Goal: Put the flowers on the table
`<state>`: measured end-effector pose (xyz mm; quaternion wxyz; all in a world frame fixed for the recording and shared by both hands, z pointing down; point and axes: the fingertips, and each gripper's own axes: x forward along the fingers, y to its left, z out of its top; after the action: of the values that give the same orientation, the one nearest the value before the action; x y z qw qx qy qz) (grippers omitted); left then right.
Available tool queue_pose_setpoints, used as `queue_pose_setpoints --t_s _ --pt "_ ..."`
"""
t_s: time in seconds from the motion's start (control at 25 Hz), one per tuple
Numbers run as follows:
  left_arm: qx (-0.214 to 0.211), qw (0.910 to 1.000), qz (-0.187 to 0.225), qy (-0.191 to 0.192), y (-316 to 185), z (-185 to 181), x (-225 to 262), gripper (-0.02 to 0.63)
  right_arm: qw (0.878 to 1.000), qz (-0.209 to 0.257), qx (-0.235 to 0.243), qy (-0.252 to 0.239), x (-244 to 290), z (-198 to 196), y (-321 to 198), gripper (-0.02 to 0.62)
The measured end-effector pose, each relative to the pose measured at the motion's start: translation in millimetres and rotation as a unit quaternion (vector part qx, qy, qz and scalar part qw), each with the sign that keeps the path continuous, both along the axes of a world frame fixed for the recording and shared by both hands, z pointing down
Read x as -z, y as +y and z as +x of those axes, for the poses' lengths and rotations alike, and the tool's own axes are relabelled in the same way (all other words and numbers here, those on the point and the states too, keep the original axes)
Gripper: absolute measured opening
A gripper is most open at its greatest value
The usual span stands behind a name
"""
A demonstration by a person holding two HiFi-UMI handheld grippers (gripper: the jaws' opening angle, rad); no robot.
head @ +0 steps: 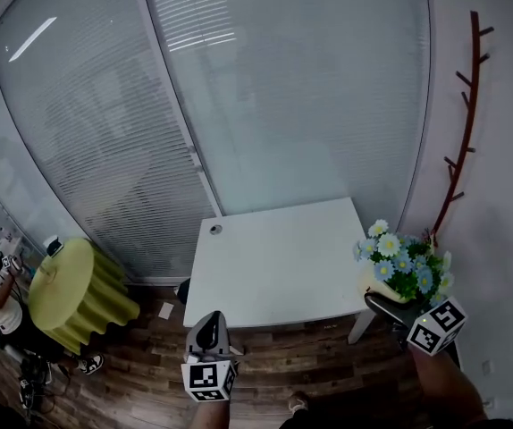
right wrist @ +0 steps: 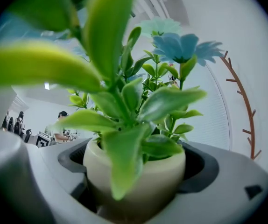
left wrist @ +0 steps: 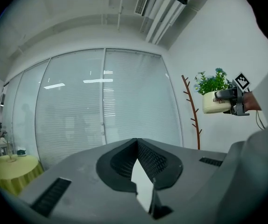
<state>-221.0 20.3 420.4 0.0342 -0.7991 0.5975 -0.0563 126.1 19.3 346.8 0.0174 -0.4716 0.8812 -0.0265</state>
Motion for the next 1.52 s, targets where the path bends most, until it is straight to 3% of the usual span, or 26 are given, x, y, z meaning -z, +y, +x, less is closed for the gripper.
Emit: queue_pose_setpoints --t_s 0.52,1.08,1.52 --pt "-0.011 0.9994 0.004 0.032 -68.8 -41.9 -2.3 0.005 1.000 0.002 -0.022 0.017 10.8 -32.7 -48.3 0.543" --pt "-0.036 0.9992 0.001 0.018 -126.7 -34.2 -3.9 0.003 1.000 0.003 -0.025 0.005 -4.5 -45.9 -104.2 0.543" --pt "-0.015 0.9998 -0.013 0.008 -188.5 -30.9 -13.6 0.003 1.000 -0.007 -0.003 -0.021 -21.2 -45.2 -181.9 0.543"
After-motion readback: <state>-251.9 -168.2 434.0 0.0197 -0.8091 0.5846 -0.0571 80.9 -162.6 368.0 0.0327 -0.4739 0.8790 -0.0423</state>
